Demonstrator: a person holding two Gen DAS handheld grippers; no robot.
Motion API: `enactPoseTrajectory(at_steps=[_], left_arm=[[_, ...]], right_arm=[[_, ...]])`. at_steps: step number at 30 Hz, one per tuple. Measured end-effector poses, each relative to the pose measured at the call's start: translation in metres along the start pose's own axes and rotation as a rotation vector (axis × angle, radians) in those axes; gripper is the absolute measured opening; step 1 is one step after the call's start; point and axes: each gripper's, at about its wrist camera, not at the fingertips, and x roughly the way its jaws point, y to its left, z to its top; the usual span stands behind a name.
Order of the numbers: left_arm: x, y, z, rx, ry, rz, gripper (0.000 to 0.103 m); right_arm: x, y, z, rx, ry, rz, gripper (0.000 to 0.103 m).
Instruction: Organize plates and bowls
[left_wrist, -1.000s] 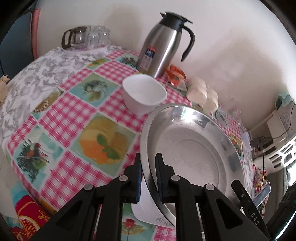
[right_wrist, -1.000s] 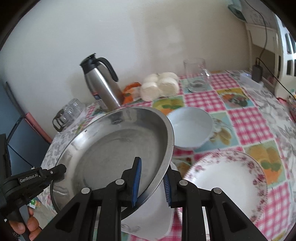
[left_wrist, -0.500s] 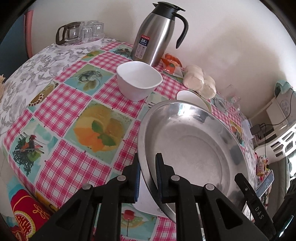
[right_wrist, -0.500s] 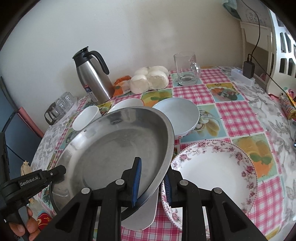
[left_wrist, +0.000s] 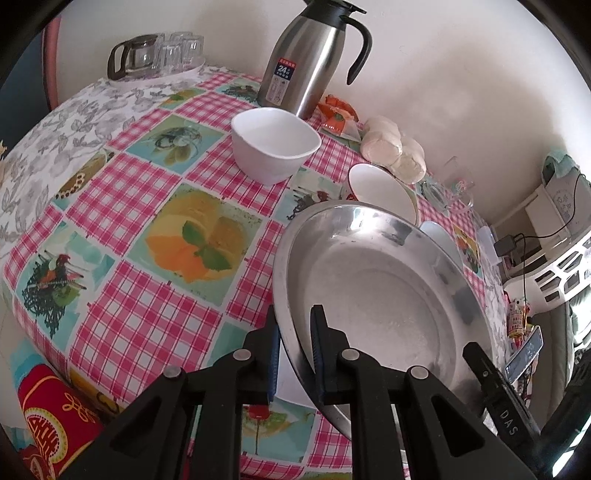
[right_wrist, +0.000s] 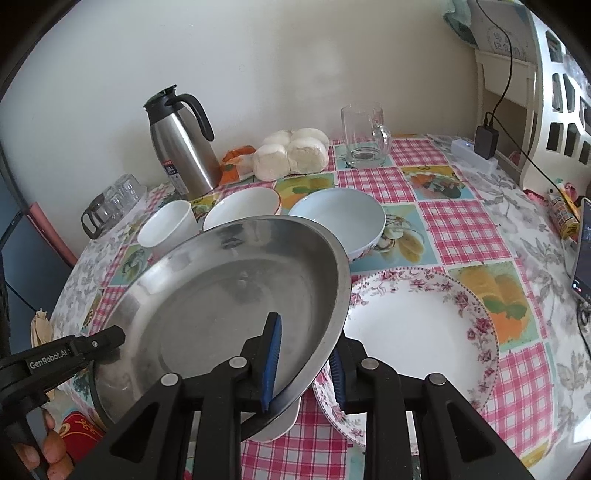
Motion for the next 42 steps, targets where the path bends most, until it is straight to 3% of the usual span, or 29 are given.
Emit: enactPoseTrajectory(at_steps=[12, 29, 42], left_arm=[[0.004, 0.005, -0.004, -0.013, 0.036, 0.013, 0.014], [0.038, 0.010, -0.008, -0.047, 0.165, 0.079, 0.015], [0.058, 0.014, -0.001, -0.058, 0.205, 0.105, 0.015]], right_arm=[[-0.002, 0.006, -0.004, -0.029, 0.019, -0.013, 0.028], [0.042, 0.013, -0.018, -0.074, 0.191, -0.050, 0.029], [0.061, 0.013, -0.024, -0.081, 0.245, -0.069, 0.029]])
